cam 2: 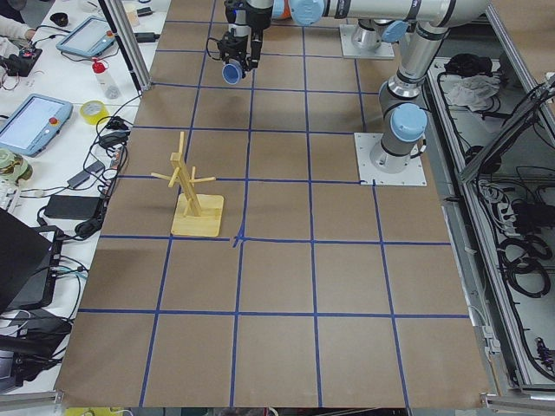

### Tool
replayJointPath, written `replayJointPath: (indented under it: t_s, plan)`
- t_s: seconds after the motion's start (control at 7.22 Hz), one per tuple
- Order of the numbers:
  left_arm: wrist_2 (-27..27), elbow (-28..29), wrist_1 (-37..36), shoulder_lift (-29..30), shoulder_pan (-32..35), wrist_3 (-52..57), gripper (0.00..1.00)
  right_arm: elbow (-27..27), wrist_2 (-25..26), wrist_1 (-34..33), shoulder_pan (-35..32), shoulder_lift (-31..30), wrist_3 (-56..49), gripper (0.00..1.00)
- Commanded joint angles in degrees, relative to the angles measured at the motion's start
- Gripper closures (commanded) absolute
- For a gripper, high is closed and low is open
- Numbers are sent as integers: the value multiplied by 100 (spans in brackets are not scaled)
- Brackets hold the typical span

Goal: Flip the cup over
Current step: 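Carry the white cup toward the table centre with the right gripper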

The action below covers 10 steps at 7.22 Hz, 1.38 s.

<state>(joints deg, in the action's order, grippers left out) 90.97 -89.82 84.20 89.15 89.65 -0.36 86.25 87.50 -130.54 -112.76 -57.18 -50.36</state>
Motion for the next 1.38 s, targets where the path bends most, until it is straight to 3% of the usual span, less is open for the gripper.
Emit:
replayJointPath:
  t_s: [0.0,0.28,0.83,1.11,1.25]
  plan:
    - [0,0,0,-3,0,0,0,75,92,-113,-168,136,-1365,43]
    - [0,0,0,-3,0,0,0,102,57,18,-194,172,-2126,42]
    - [0,0,0,-3,0,0,0,102,65,203,-203,418,-1926,34]
    - [0,0,0,-3,0,0,0,67,100,440,-203,383,-1933,0]
    - [0,0,0,-3,0,0,0,-3,100,624,-203,339,-1933,0]
